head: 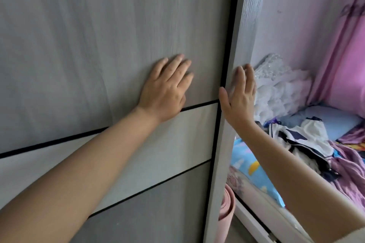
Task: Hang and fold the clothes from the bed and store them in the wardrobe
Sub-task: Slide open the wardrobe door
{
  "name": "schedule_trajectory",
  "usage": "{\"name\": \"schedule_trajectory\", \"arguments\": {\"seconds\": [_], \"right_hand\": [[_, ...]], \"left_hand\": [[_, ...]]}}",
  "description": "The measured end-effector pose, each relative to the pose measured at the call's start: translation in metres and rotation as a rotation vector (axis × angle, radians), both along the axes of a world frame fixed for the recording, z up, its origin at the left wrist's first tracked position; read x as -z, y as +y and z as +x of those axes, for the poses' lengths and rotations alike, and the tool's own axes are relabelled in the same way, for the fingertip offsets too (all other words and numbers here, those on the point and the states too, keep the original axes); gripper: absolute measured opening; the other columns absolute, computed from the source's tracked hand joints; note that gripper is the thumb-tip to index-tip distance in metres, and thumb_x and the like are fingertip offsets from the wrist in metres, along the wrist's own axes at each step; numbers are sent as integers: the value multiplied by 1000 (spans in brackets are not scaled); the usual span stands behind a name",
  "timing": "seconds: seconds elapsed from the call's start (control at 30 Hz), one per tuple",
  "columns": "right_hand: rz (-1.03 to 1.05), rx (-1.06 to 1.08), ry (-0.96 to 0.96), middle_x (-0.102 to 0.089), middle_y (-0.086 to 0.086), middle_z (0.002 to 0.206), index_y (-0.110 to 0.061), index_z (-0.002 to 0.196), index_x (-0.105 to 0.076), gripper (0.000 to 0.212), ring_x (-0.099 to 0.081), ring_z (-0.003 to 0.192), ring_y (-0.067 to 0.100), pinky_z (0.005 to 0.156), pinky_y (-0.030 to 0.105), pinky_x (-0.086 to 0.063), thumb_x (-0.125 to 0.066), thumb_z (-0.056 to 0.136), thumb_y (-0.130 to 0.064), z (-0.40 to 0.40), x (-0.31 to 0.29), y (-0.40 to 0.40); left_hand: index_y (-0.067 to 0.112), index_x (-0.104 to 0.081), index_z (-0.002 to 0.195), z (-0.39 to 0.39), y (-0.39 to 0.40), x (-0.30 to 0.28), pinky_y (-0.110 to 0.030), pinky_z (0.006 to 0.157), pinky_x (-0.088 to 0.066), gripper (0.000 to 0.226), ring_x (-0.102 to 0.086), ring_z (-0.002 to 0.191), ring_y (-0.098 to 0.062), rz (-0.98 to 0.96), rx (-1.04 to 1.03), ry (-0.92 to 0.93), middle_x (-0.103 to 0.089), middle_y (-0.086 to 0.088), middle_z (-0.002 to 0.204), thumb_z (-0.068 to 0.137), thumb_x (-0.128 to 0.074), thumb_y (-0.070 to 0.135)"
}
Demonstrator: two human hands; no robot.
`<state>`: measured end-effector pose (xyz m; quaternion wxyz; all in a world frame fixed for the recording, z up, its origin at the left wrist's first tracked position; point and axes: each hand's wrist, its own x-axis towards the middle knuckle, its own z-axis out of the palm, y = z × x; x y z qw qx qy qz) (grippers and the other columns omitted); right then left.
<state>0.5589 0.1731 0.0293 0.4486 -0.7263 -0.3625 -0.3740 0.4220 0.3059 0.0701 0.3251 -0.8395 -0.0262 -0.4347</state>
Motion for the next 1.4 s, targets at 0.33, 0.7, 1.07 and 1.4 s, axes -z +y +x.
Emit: {"name": "schedule_trajectory", "arguments": {"seconds": [0.33, 0.7, 1.07, 1.4], "right_hand": [[271, -159, -247, -26, 48, 130, 2, 127, -25, 47, -19, 127, 37, 113, 15, -10, -47, 87, -12, 38, 5, 24], [298, -173, -288, -32, 47, 127, 3, 126, -28, 43, -24, 128, 27, 113, 16, -11, -46, 93, -18, 38, 3, 26], [309, -84, -232, -36, 39, 130, -3, 127, -28, 39, -26, 126, 29, 112, 18, -14, -41, 95, -20, 28, 5, 27], [11, -425, 147, -40, 14, 141, -4, 136, -39, 43, -32, 133, 23, 106, 22, -23, -44, 94, -13, -72, -1, 50]], "left_hand": [[4, -32, 138, 12, 22, 10, -46, 107, -9, 53, -27, 131, -23, 270, -290, -174, -44, -7, 142, 94, -32, 33], [5, -34, 138, -2, 29, 8, -45, 109, -8, 54, -29, 131, -22, 288, -263, -206, -44, -7, 141, 92, -35, 33], [6, -33, 140, -47, 49, 10, -43, 112, 0, 53, -17, 138, -24, 278, -252, -200, -31, -7, 145, 95, -31, 34], [9, -33, 138, -99, 67, 11, -43, 113, -4, 52, 7, 143, -14, 301, -319, -198, -30, -5, 143, 97, -21, 37]]}}
